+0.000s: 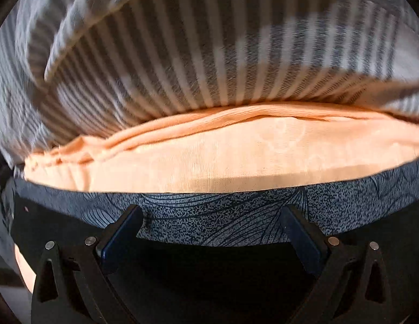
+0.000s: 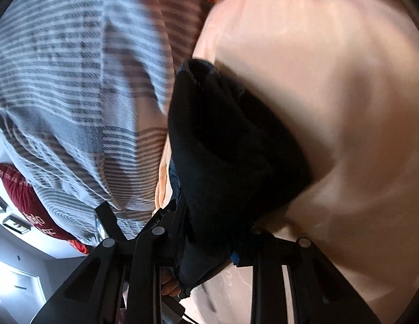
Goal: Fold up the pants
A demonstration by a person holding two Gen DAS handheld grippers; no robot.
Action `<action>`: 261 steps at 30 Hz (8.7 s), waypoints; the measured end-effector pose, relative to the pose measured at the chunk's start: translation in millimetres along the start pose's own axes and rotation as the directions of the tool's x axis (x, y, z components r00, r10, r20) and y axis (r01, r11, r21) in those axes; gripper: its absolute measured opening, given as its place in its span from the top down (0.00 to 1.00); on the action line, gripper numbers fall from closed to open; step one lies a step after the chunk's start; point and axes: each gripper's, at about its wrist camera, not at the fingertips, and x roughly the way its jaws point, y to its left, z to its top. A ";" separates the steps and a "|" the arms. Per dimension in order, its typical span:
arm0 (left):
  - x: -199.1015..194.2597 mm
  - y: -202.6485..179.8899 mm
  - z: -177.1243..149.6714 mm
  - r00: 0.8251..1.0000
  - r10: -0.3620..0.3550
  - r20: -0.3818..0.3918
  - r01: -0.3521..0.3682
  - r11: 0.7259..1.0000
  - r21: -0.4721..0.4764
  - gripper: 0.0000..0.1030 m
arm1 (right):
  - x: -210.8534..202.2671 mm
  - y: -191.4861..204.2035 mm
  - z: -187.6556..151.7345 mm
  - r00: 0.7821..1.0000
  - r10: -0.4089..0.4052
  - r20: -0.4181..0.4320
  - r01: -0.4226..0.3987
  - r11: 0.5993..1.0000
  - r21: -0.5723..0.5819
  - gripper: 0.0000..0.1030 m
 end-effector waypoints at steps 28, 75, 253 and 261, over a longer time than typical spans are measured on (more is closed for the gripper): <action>-60.6 160.1 -70.2 0.982 -0.185 -0.038 0.182 0.980 -0.077 0.00 | 79.9 247.3 -154.6 0.965 -0.248 0.088 0.238 0.684 -0.690 0.85; -20.8 221.3 -109.3 0.884 -0.436 -0.167 0.423 0.900 -0.110 0.85 | 137.5 174.0 -295.6 0.766 -0.632 0.118 0.497 0.466 -0.732 0.43; -34.5 413.8 -135.5 0.989 0.046 0.139 -0.014 0.974 -0.226 0.74 | 507.1 419.1 -464.7 0.453 -0.817 -0.357 -0.111 0.346 -0.932 0.80; -82.5 371.0 -114.6 0.974 0.017 0.228 0.014 0.991 -0.135 0.74 | 420.1 428.2 -390.3 0.618 -0.614 -0.490 -0.127 0.538 -0.834 0.80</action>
